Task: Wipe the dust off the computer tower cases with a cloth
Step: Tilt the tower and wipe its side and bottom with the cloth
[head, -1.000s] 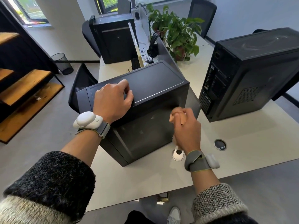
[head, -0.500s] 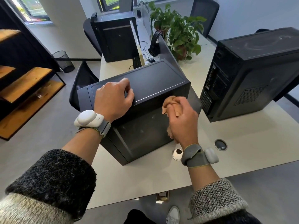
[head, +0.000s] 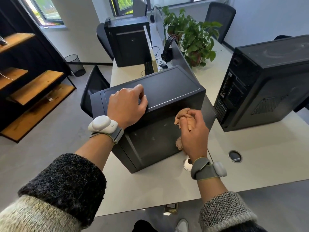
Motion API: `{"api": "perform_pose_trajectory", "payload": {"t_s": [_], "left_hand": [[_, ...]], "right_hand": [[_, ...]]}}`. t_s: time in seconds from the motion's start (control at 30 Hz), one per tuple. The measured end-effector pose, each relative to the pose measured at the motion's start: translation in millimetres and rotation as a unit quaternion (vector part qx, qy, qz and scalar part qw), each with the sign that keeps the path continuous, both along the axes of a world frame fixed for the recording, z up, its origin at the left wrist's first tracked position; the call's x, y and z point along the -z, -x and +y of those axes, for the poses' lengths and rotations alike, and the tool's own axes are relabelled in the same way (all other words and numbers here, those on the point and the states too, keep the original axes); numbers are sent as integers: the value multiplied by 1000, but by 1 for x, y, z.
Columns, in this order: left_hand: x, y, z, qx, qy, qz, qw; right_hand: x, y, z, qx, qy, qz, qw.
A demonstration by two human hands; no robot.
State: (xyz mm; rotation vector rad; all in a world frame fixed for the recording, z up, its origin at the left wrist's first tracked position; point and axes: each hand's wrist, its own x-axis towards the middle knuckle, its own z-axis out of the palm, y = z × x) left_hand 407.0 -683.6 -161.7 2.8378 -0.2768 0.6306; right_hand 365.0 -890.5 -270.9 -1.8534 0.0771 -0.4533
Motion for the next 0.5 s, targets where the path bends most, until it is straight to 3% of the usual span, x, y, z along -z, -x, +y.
{"api": "perform_pose_trajectory", "payload": {"t_s": [0.13, 0.33, 0.5], "left_hand": [[0, 2, 0, -1, -7, -5, 1000], [1, -1, 0, -1, -7, 1, 1000], [2, -1, 1, 1, -5, -2, 1000]], "right_hand": [[46, 14, -3, 3, 11, 138, 990], [-11, 4, 2, 29, -10, -14, 999], [27, 13, 6, 7, -47, 113, 992]]}}
